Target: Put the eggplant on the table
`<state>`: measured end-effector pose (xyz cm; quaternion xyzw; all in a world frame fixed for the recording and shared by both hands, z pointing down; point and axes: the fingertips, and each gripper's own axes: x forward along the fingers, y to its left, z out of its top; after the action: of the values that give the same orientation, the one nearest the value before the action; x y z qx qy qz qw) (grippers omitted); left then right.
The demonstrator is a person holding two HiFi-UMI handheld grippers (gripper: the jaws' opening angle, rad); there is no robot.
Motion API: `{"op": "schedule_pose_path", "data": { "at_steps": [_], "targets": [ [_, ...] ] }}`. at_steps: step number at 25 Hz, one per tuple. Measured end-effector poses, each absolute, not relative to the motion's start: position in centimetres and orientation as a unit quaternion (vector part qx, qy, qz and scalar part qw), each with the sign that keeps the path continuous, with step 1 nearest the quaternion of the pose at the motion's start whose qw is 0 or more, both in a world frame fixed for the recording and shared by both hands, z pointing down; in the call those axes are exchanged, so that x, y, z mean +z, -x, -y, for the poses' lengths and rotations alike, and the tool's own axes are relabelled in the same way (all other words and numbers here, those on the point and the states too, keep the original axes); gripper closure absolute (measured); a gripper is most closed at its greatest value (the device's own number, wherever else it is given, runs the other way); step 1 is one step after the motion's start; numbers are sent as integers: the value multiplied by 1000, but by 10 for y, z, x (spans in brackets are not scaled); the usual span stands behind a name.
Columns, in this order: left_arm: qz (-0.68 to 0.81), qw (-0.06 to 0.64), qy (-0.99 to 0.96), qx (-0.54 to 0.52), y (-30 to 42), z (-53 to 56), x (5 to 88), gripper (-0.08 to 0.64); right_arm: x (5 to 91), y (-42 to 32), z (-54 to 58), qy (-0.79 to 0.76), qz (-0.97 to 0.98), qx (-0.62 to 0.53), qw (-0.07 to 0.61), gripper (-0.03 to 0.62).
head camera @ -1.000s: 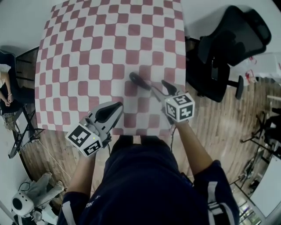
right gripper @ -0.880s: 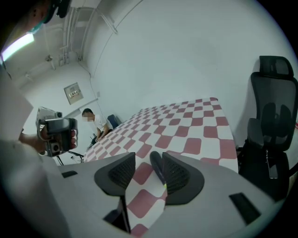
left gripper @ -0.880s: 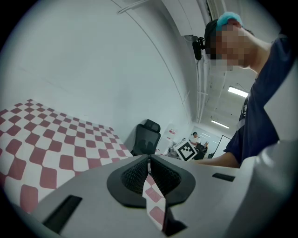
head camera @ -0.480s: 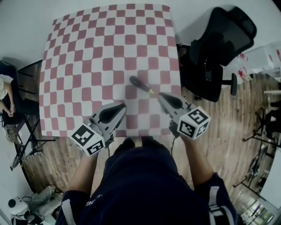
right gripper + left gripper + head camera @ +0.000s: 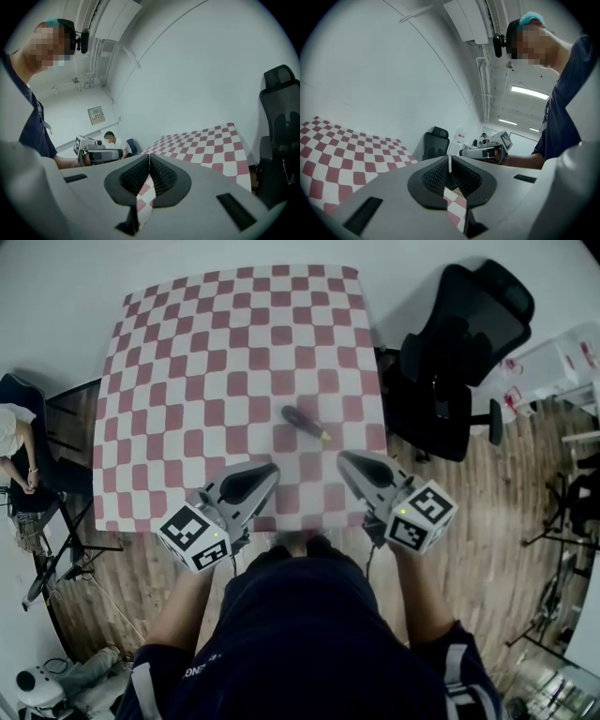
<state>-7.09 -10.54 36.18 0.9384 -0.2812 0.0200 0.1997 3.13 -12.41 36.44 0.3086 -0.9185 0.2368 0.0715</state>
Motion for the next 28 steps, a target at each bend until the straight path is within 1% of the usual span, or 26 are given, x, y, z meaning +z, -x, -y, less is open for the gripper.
{"op": "schedule_pose_path", "data": {
  "at_steps": [4, 28],
  "targets": [
    [280, 197, -939, 20, 71, 99, 359, 520, 360, -28, 117, -309, 920, 231, 66, 574],
    [273, 196, -942, 22, 58, 94, 360, 520, 371, -23, 109, -303, 921, 226, 90, 575]
  ]
}}
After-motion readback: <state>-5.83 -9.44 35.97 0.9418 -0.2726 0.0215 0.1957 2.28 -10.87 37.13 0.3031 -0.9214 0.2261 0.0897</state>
